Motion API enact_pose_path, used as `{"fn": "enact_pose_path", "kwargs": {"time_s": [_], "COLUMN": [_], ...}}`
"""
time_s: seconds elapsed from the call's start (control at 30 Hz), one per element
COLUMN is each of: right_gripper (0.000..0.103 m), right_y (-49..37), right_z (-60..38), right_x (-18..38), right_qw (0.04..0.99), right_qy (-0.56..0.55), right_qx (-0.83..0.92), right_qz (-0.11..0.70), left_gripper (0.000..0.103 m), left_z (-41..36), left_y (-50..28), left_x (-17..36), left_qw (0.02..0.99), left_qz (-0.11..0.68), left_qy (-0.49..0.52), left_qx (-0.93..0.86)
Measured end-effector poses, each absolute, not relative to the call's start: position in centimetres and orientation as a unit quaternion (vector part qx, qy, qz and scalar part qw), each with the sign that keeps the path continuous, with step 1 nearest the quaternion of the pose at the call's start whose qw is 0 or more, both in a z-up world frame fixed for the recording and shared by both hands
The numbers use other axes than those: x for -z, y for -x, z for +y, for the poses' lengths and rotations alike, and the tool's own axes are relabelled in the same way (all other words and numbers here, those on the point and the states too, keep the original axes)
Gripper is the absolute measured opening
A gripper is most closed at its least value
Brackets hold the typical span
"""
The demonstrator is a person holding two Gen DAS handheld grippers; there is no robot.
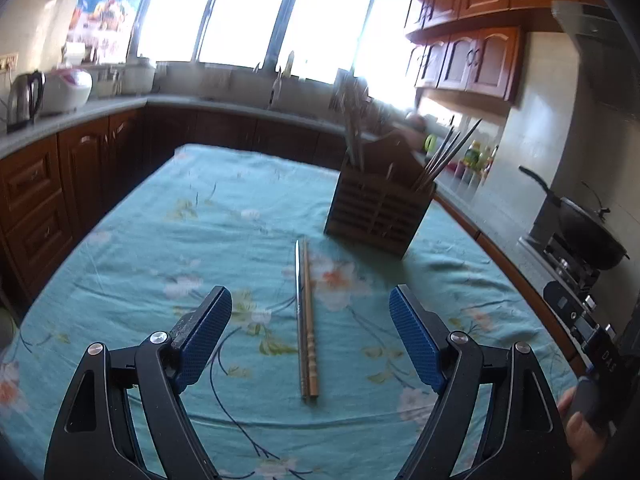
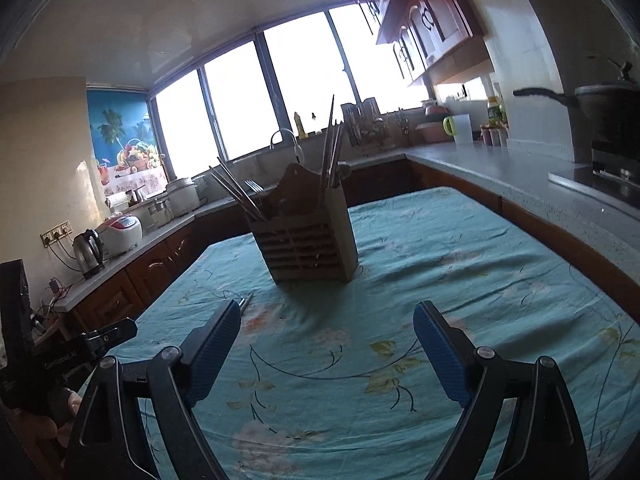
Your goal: Organize utensils
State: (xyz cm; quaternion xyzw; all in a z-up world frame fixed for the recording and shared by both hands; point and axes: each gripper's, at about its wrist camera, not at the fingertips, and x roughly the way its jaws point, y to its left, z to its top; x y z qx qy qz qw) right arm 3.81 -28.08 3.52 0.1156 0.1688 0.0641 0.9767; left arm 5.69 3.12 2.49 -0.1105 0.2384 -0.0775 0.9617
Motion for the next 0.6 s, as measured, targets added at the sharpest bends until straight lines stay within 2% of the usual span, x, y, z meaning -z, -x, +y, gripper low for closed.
{"fn": "enact_pose_path", "kwargs": {"time_s": [0.03, 0.1, 0.27, 0.6], "right_gripper": [0.093, 0.103, 0.103, 0.103], "right_y": [-3.2, -1.9, 0.5, 0.6], "right_z": [-27.9, -27.4, -26.1, -26.4], "right_x": [-4.1, -4.8, -3.9, -2.1], "right_qw": [0.981, 0.990, 0.998, 0.995], "right_qy": [-0.104, -0.074, -0.007, -0.014], "right_qx": [-0.062, -0.049, -0.029, -0.041], "right_qz": [0.152, 0.111, 0.056, 0.086], "left_gripper": [0.095, 0.102, 0.103, 0.103], "left_z": [3.1, 2.9, 2.0, 0.4], "left_y": [-5.3, -4.0, -2.6, -2.4], "left_x": [-2.7, -3.0, -2.1, 0.1], "left_qw": [0.965, 0.975, 0.983, 0.979], "left_qz": [0.227, 0.194, 0.175, 0.203], "left_qy": [0.107, 0.093, 0.051, 0.013], "left_qx": [0.074, 0.053, 0.032, 0.024]}}
